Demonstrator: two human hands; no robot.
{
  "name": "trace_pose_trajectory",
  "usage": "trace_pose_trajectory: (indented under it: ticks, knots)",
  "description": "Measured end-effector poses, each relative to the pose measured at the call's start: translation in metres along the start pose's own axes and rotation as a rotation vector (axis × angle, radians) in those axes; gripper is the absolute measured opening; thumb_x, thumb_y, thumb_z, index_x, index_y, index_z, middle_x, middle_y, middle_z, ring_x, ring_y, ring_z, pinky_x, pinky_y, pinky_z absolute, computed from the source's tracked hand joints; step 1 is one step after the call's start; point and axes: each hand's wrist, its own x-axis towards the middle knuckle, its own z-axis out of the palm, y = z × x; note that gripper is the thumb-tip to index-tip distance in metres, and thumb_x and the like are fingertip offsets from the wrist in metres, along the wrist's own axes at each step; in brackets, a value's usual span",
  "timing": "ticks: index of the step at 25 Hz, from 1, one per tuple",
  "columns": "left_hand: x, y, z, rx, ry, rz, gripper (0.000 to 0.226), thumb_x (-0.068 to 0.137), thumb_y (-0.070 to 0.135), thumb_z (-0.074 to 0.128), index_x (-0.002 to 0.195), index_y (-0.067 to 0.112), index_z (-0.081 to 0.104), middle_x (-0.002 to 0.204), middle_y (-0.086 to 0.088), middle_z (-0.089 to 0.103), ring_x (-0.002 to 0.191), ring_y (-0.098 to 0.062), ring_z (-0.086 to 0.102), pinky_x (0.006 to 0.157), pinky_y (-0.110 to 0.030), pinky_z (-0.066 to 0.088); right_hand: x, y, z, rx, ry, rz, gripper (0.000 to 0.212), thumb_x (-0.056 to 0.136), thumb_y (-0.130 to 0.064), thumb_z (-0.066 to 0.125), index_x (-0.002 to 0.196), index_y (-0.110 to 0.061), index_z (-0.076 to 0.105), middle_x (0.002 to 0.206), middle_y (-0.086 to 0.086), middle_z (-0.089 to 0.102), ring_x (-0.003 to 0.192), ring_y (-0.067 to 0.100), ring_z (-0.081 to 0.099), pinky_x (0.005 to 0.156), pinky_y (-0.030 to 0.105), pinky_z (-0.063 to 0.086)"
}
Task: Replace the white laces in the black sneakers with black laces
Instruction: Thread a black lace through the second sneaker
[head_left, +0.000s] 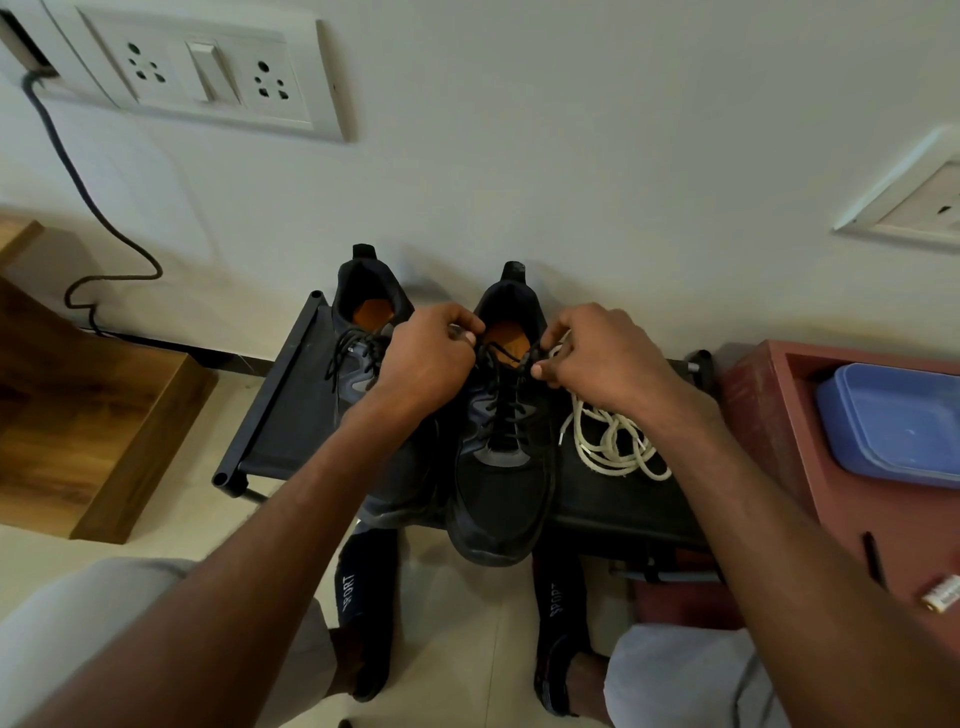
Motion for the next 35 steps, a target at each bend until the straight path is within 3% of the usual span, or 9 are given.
trace_pose_trajectory:
  ticks: [3, 6, 9, 12, 17, 20, 25, 31, 35]
  knots:
    - [-0.003, 0.001, -0.003, 0.094, -0.025, 0.056, 0.024, 0.102, 0.008, 0.054, 0.115, 0.023, 0.068, 0.081, 0.000, 0.065, 0.063, -0.013, 0.058, 0.054, -0.029, 0.046, -0.005, -0.001, -0.009, 0.091, 0.208, 0.052, 0.011, 0.090, -0.019, 0.078, 0.083, -0.027, 0.080, 0.080, -0.009, 0.077, 0.076, 0.011, 0.074, 0.079, 0.035, 0.062]
    - [-0.006, 0.000, -0.004, 0.202, -0.039, 0.160, 0.034, 0.095, 0.003, 0.058, 0.116, 0.028, 0.068, 0.077, -0.003, 0.068, 0.070, -0.024, 0.065, 0.057, -0.041, 0.053, -0.006, 0.009, -0.025, 0.045, 0.574, 0.202, 0.014, 0.094, -0.019, 0.069, 0.101, -0.026, 0.079, 0.102, -0.003, 0.077, 0.094, 0.026, 0.073, 0.081, 0.037, 0.058]
    - [-0.007, 0.001, -0.003, 0.255, -0.047, 0.189, 0.043, 0.086, -0.003, 0.063, 0.118, 0.025, 0.070, 0.071, 0.005, 0.058, 0.065, -0.014, 0.057, 0.052, -0.026, 0.040, -0.004, 0.012, -0.021, -0.041, 0.301, 0.076, 0.024, 0.092, -0.015, 0.068, 0.113, -0.026, 0.074, 0.119, -0.004, 0.070, 0.103, 0.019, 0.066, 0.087, 0.034, 0.050]
    - [-0.008, 0.005, -0.003, 0.306, -0.047, 0.215, 0.048, 0.082, -0.006, 0.062, 0.118, 0.024, 0.072, 0.069, 0.013, 0.049, 0.060, -0.008, 0.048, 0.051, -0.019, 0.030, -0.004, 0.002, -0.009, 0.060, -0.029, -0.026, 0.011, 0.090, -0.028, 0.080, 0.099, -0.026, 0.075, 0.098, -0.006, 0.076, 0.087, 0.010, 0.068, 0.084, 0.032, 0.054]
    - [-0.009, 0.003, -0.004, 0.319, -0.011, 0.278, 0.047, 0.081, -0.006, 0.059, 0.117, 0.022, 0.071, 0.067, 0.007, 0.058, 0.063, -0.014, 0.056, 0.057, -0.031, 0.047, -0.002, 0.005, -0.005, 0.023, 0.019, -0.003, 0.008, 0.092, -0.024, 0.079, 0.086, -0.027, 0.075, 0.065, -0.010, 0.075, 0.071, 0.004, 0.073, 0.080, 0.034, 0.059]
    - [-0.009, 0.001, -0.003, 0.399, 0.016, 0.263, 0.048, 0.079, -0.005, 0.059, 0.116, 0.026, 0.063, 0.066, 0.007, 0.053, 0.060, -0.016, 0.054, 0.051, -0.031, 0.037, -0.001, 0.010, -0.005, -0.028, 0.043, 0.036, 0.009, 0.094, -0.026, 0.076, 0.085, -0.027, 0.076, 0.063, -0.012, 0.074, 0.070, 0.003, 0.071, 0.080, 0.035, 0.059]
    - [-0.005, 0.005, -0.008, 0.213, -0.083, 0.117, 0.030, 0.085, 0.002, 0.058, 0.109, 0.018, 0.052, 0.083, -0.005, 0.065, 0.074, -0.025, 0.064, 0.059, -0.043, 0.051, -0.005, 0.002, -0.011, 0.113, -0.199, 0.019, 0.008, 0.097, -0.022, 0.073, 0.090, -0.022, 0.078, 0.075, -0.007, 0.078, 0.063, 0.005, 0.063, 0.071, 0.029, 0.051]
    - [-0.002, 0.001, -0.013, 0.310, -0.121, 0.130, 0.026, 0.086, 0.004, 0.059, 0.107, 0.018, 0.060, 0.094, -0.003, 0.065, 0.082, -0.023, 0.063, 0.069, -0.042, 0.056, 0.001, 0.012, -0.004, -0.035, -0.082, 0.050, 0.005, 0.087, -0.029, 0.084, 0.089, -0.026, 0.081, 0.101, -0.003, 0.077, 0.096, 0.016, 0.069, 0.087, 0.033, 0.052]
    - [-0.004, 0.012, -0.017, 0.041, -0.251, -0.041, 0.018, 0.091, 0.004, 0.058, 0.104, 0.016, 0.057, 0.088, -0.008, 0.074, 0.076, -0.022, 0.071, 0.063, -0.035, 0.054, -0.005, 0.004, -0.013, 0.222, -0.347, -0.018, 0.013, 0.094, -0.027, 0.077, 0.086, -0.017, 0.082, 0.076, -0.001, 0.074, 0.065, 0.008, 0.059, 0.058, 0.022, 0.045]
